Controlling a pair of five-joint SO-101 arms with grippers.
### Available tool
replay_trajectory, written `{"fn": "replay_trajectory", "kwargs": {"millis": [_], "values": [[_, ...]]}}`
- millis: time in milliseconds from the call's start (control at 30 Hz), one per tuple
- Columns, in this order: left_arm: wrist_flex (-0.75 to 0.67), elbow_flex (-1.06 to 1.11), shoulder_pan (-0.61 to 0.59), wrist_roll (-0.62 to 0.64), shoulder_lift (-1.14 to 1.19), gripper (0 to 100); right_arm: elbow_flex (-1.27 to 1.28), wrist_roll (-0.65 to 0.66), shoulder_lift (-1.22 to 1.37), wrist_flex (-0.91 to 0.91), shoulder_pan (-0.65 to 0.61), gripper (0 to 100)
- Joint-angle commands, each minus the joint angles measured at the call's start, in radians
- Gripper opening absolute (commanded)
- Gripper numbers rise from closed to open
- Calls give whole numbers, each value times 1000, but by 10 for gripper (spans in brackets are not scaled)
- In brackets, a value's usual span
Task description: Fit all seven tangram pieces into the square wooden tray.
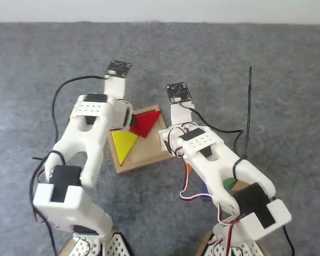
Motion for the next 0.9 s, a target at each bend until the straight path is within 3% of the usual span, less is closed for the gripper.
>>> {"fn": "replay_trajectory", "kwargs": {"millis": [0, 233, 367, 533, 667, 867], "values": [[9, -27, -40, -49, -9, 217, -35, 44, 5, 15, -24, 6], [17, -25, -48, -77, -23, 217, -35, 49, -50, 31, -16, 16], [86, -7, -40, -124, -158, 199, -34, 49, -193, 163, -16, 6], [-17, 148, 63, -48, -359, 234, 57, 44, -318, 128, 10, 7], [-44, 127, 175, -14, -239, 237, 92, 44, -315, 67, 2, 6], [20, -88, 206, 0, 48, 239, 87, 43, -173, 1, -44, 6]]}}
